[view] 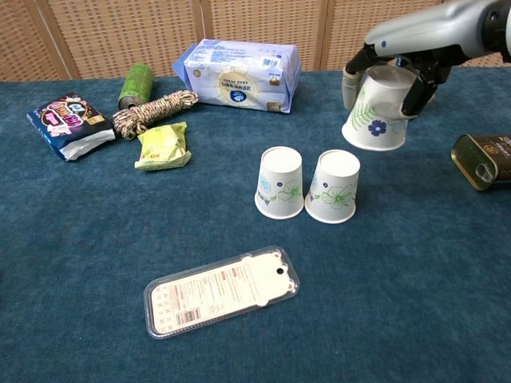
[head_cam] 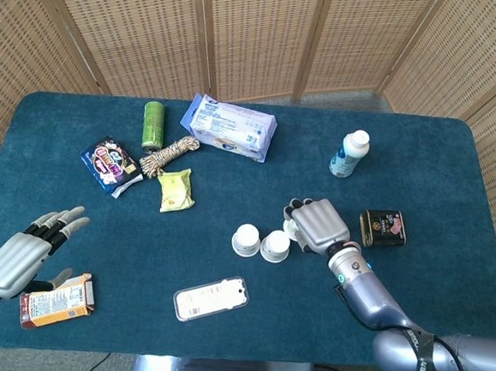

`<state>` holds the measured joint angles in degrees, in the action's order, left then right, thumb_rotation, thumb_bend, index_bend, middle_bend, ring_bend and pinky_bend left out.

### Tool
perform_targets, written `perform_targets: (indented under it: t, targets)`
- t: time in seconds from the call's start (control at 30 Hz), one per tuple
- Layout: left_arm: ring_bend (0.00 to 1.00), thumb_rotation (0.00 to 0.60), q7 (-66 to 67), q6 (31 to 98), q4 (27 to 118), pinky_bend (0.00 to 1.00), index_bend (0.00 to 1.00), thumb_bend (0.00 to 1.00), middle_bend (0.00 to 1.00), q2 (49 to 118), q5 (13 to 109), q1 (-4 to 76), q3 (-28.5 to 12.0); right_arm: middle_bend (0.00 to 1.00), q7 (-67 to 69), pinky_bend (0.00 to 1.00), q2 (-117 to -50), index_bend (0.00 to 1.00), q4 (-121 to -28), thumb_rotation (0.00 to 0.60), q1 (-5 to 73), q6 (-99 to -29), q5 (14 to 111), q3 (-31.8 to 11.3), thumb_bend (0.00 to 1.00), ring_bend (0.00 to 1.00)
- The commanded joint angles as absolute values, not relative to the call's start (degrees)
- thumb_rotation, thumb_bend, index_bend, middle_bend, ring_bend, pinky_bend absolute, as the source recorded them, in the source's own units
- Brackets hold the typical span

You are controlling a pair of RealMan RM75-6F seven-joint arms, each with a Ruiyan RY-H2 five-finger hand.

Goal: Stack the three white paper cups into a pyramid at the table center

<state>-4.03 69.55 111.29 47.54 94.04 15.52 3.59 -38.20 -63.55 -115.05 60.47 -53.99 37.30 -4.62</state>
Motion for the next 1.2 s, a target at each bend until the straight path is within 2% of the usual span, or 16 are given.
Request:
perform_targets:
  t: [0.03, 0.47, 0.9, 1.2]
  targets:
    - [0.0, 0.6, -4.0, 69.6, 111.3, 0.09, 0.03, 0.43, 0.0, 47.5, 94.2, 15.6, 3.6, 0.26, -40.3, 0.61, -62.5, 0.32, -117.9, 0.6, 62.0, -55.2, 35.8, -5.1, 0.57, 0.31]
    - [0.0, 0.6, -4.7, 69.6, 110.8, 0.09, 0.03, 0.43, 0.0, 47.6, 94.9, 16.0, 3.6, 0.26, -49.1, 0.61, -65.8, 0.31, -123.6, 0.6, 68.7, -59.9, 28.3, -5.6, 0.57, 0.31]
    - [0.0, 0.6, -6.6, 69.7, 109.1, 0.09, 0.03, 0.43, 0.0, 47.9, 94.8, 16.0, 3.9, 0.26, -54.8, 0.61, -72.0, 0.31, -120.2, 0.6, 76.4, -61.3, 17.8, -6.6, 0.57, 0.3]
    - [0.0, 0.6, -7.8, 69.6, 107.8, 0.09, 0.03, 0.43, 0.0, 48.3, 94.5, 16.1, 4.0, 0.25, -55.6, 0.59, -74.5, 0.3, -117.0, 0.6, 78.8, -60.7, 14.1, -6.0, 0.56, 0.28]
